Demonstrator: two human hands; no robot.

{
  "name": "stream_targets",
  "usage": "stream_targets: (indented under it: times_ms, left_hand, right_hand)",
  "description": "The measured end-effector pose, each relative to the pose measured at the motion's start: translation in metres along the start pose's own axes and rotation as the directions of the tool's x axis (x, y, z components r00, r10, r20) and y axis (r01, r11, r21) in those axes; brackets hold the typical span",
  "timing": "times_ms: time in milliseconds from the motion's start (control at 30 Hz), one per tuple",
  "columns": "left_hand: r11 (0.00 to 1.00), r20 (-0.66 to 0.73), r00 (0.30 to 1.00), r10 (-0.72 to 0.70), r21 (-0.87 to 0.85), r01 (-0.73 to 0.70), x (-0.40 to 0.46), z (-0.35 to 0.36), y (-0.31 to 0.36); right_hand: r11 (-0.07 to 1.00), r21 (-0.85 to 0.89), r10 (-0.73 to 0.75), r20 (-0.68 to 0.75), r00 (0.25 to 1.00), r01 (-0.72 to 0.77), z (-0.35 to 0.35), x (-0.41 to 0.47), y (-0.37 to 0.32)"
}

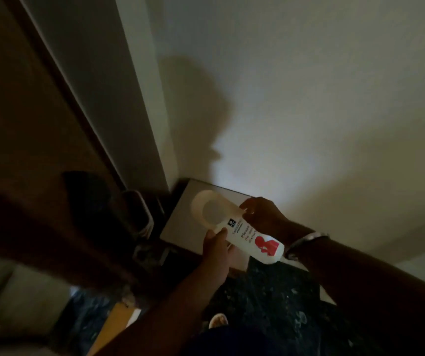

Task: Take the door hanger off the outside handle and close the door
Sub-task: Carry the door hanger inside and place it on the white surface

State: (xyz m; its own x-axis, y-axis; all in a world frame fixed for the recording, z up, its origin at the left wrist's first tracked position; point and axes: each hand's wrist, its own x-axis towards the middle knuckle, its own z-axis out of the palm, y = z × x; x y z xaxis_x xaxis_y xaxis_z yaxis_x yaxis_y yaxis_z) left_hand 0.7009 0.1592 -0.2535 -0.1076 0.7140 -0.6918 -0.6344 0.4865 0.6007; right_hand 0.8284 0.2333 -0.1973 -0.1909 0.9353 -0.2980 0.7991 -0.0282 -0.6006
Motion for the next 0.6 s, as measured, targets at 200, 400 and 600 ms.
stream_targets:
  times_ms: [200,400,600]
  left_hand:
    - [0.996,-0.197,0.979,0.05,0.076,-0.036,0.079,0.024,0.025]
    - [0.993,-0.386,0.916,0.113,0.073,-0.092,0.159,0.039,0.016]
    - [0.985,-0.521,0.841,0.147,0.158,-0.074,0.225,0.045,0.007]
  right_hand:
    - [0.999,0.03,-0.019,0.125,0.992,0.016,0.016,0.096,0.027]
    - [1.0,-0.012,-0.02,0.352,0.936,0.025,0.045,0.203,0.049]
    - [0.998,0.041,0.021,0.53,0.848,-0.05,0.09,0.285,0.09]
